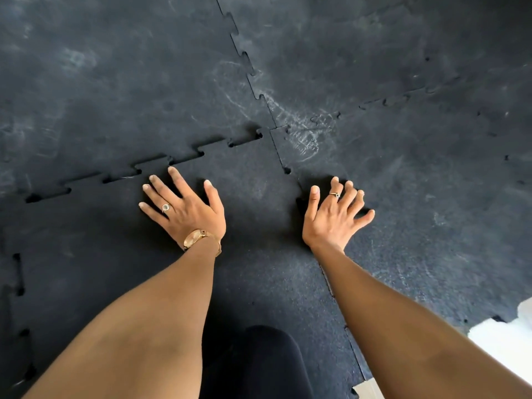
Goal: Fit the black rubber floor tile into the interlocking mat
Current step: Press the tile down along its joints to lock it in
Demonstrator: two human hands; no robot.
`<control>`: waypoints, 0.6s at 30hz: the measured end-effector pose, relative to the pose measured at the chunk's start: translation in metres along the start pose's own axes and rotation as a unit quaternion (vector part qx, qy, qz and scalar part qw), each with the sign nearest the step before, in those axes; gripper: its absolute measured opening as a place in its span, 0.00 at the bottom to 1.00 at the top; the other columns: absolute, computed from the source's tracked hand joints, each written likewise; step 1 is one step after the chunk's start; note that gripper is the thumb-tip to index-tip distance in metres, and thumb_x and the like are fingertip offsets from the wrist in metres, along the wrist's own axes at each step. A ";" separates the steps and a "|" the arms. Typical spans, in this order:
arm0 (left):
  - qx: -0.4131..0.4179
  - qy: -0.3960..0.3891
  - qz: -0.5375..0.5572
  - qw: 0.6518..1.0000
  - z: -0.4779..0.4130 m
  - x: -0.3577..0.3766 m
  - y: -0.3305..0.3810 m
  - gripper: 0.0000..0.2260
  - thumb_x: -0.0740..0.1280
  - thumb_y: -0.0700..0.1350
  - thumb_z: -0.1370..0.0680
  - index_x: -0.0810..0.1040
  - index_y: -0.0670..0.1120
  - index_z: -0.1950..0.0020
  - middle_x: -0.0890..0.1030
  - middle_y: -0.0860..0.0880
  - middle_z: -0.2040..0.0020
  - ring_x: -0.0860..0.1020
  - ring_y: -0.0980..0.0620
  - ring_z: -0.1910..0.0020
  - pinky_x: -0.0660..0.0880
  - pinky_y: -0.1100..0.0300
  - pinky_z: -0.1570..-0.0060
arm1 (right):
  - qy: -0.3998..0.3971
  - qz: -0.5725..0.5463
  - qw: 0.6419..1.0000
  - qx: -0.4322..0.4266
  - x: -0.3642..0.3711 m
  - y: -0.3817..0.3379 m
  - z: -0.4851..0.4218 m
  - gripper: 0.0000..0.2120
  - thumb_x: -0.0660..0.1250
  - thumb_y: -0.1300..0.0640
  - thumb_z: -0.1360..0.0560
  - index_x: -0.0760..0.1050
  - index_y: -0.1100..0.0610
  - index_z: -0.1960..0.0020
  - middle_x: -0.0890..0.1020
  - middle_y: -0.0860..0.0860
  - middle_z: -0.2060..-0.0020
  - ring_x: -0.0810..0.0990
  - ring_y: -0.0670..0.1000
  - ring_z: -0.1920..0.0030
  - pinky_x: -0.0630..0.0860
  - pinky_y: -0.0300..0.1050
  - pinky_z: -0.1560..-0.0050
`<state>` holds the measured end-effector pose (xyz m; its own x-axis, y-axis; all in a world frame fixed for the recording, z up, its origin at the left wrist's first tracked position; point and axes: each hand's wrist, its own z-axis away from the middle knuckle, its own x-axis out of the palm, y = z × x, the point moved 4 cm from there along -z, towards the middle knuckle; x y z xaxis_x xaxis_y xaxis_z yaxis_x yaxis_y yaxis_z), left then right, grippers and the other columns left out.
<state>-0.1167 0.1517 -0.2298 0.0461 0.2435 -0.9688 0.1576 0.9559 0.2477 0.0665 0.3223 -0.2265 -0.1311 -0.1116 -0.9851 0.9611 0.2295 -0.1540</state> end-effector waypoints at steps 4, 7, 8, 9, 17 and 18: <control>0.001 -0.005 -0.001 1.000 -0.001 0.000 0.001 0.32 0.52 0.60 0.21 0.56 0.44 0.22 0.56 0.35 0.23 0.52 0.36 0.23 0.46 0.35 0.26 | -0.002 0.020 1.000 -0.003 0.000 0.000 -0.001 0.33 0.40 0.37 0.22 0.64 0.55 0.27 0.66 0.56 0.29 0.58 0.60 0.28 0.51 0.68 0.32; -0.002 -0.009 0.000 1.000 -0.001 -0.001 0.000 0.32 0.52 0.60 0.21 0.56 0.44 0.22 0.56 0.35 0.23 0.53 0.35 0.23 0.47 0.35 0.26 | 0.013 0.039 0.999 -0.015 -0.002 -0.002 -0.005 0.29 0.44 0.40 0.20 0.68 0.57 0.31 0.70 0.58 0.34 0.64 0.61 0.33 0.55 0.65 0.35; -0.001 -0.010 0.002 1.000 -0.001 -0.001 0.000 0.32 0.52 0.60 0.21 0.56 0.44 0.22 0.56 0.35 0.23 0.53 0.35 0.23 0.47 0.35 0.26 | 0.026 0.043 0.999 -0.017 -0.002 -0.001 -0.007 0.28 0.45 0.41 0.20 0.70 0.58 0.33 0.72 0.59 0.38 0.67 0.62 0.36 0.57 0.64 0.36; 0.001 -0.010 0.004 1.000 -0.001 -0.002 0.000 0.32 0.52 0.60 0.21 0.56 0.44 0.22 0.56 0.35 0.23 0.53 0.35 0.23 0.47 0.35 0.26 | 0.041 0.043 0.998 -0.017 -0.003 -0.002 -0.009 0.27 0.47 0.42 0.20 0.72 0.59 0.36 0.73 0.59 0.41 0.68 0.62 0.40 0.60 0.63 0.38; -0.003 -0.027 -0.001 1.000 -0.002 -0.003 0.001 0.32 0.52 0.60 0.21 0.54 0.45 0.21 0.55 0.36 0.22 0.51 0.36 0.22 0.46 0.36 0.26 | 0.160 -0.061 0.985 -0.020 -0.037 -0.040 -0.056 0.25 0.50 0.40 0.20 0.71 0.55 0.35 0.73 0.56 0.39 0.69 0.58 0.38 0.61 0.56 0.39; -0.004 -0.028 -0.002 1.000 -0.001 -0.004 0.001 0.32 0.52 0.60 0.21 0.54 0.45 0.21 0.54 0.36 0.22 0.51 0.36 0.22 0.45 0.36 0.25 | 0.193 -0.120 0.972 -0.061 -0.047 -0.062 -0.062 0.26 0.50 0.39 0.20 0.68 0.55 0.32 0.71 0.56 0.36 0.68 0.57 0.35 0.59 0.54 0.36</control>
<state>-0.1181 0.1519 -0.2262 0.1008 0.2308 -0.9678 0.1503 0.9580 0.2442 -0.0019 0.3733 -0.1759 -0.4524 0.1900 -0.8713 0.8585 0.3574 -0.3678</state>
